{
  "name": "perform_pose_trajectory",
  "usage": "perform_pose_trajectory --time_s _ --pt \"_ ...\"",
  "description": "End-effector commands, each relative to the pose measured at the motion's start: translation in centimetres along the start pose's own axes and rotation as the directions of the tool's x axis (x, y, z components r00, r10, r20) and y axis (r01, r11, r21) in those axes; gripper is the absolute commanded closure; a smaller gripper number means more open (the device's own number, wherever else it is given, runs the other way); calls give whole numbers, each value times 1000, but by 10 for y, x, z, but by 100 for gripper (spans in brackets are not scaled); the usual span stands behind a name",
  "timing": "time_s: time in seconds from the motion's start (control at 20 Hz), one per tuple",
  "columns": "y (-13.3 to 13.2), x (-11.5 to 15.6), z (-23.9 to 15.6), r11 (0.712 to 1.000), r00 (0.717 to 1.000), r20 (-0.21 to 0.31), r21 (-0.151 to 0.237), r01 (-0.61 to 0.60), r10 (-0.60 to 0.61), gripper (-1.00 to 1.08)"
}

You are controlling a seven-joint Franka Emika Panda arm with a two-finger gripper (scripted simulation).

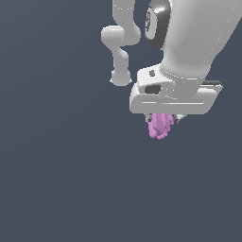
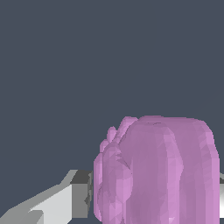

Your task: Pick up the object and move it to a goal position.

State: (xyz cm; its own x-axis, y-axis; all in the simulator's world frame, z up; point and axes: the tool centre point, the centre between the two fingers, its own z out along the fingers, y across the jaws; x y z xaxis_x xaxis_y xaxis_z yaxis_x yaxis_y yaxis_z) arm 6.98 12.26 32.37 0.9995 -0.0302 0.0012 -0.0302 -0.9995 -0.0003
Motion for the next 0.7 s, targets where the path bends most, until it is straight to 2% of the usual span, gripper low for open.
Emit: perform_pose_trajectory --time_s 0.0,0.3,0.65 --pt "-4 2 -21 1000 1000 1 0 0 0 108" --pt "-11 8 -55 1000 1000 1 0 0 0 108" --pt "-16 12 -74 1000 1000 1 0 0 0 108"
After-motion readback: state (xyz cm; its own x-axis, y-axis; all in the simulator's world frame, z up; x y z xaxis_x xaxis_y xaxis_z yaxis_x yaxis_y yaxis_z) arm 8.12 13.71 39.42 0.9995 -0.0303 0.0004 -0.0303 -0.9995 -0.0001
